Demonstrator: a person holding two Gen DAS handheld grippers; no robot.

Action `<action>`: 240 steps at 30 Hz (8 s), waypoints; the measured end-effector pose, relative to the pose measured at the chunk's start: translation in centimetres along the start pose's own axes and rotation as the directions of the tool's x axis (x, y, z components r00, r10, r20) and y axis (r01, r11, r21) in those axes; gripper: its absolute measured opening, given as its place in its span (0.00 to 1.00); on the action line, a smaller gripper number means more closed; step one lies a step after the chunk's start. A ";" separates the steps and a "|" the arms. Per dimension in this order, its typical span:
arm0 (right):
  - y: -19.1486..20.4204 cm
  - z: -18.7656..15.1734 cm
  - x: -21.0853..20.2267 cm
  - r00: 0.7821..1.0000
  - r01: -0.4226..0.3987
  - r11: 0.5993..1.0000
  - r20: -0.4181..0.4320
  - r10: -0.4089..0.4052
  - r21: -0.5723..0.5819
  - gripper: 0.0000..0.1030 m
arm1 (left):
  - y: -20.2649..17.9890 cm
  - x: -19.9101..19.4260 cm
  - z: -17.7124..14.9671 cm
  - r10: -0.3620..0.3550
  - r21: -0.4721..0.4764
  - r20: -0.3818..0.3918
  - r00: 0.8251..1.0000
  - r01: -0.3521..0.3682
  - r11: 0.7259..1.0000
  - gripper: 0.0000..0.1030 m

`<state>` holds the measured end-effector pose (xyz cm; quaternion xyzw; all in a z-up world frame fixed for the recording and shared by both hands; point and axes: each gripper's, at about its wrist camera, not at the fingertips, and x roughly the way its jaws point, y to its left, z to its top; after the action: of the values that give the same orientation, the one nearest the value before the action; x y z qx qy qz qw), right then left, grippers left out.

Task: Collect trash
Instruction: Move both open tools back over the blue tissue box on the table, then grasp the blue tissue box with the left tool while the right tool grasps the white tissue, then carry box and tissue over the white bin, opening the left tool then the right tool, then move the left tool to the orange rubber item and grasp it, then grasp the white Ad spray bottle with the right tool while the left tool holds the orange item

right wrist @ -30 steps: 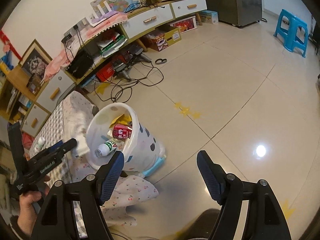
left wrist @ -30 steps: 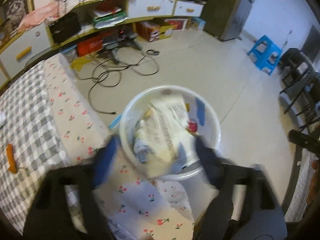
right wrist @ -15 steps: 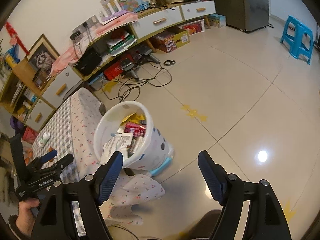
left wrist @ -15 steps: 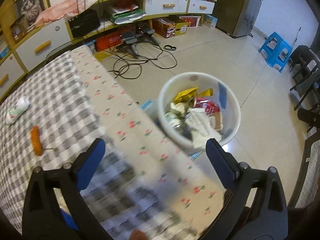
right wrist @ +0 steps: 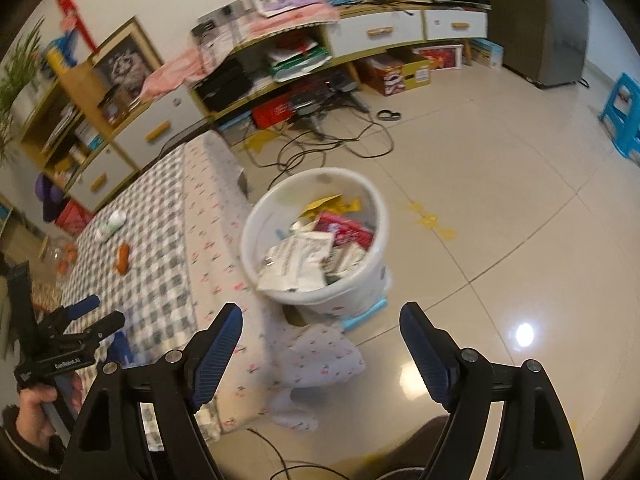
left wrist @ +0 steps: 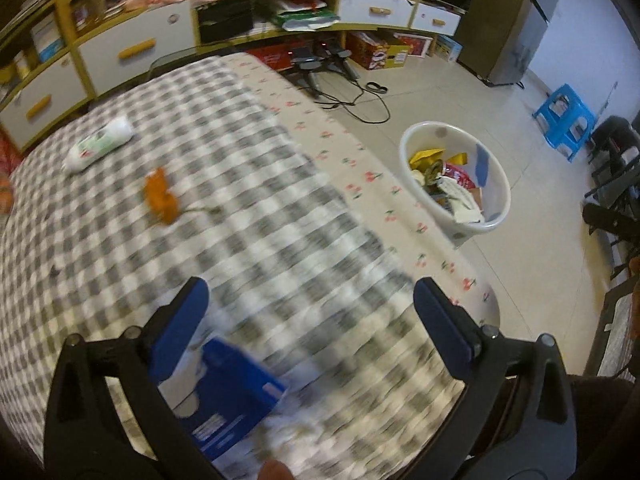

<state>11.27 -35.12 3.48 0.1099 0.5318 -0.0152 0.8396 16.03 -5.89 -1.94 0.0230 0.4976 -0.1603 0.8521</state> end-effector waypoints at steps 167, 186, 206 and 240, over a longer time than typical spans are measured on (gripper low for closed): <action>0.1 5.8 6.0 0.997 0.056 0.990 0.039 -0.061 0.131 0.86 | -2.6 5.1 3.8 -0.030 -0.047 0.040 0.999 0.032 0.998 0.99; 4.9 5.1 7.8 0.998 0.064 0.997 0.014 -0.065 0.052 0.86 | 9.8 5.0 3.8 0.096 -0.410 -0.005 0.995 -0.089 0.908 0.88; 4.6 4.8 8.4 0.997 0.080 0.996 -0.001 -0.081 0.043 0.86 | 14.0 7.1 3.7 0.039 -0.554 0.018 0.999 -0.023 0.832 0.23; 35.6 6.7 20.5 0.977 -0.166 0.976 -0.159 0.143 -0.139 0.86 | 27.0 -6.3 -2.3 0.285 -0.551 0.048 0.957 -0.212 0.807 0.23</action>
<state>31.23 0.13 -6.18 0.0877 0.5821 0.0990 0.8023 19.23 21.73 -0.99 -0.1630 0.4595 0.0982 0.8676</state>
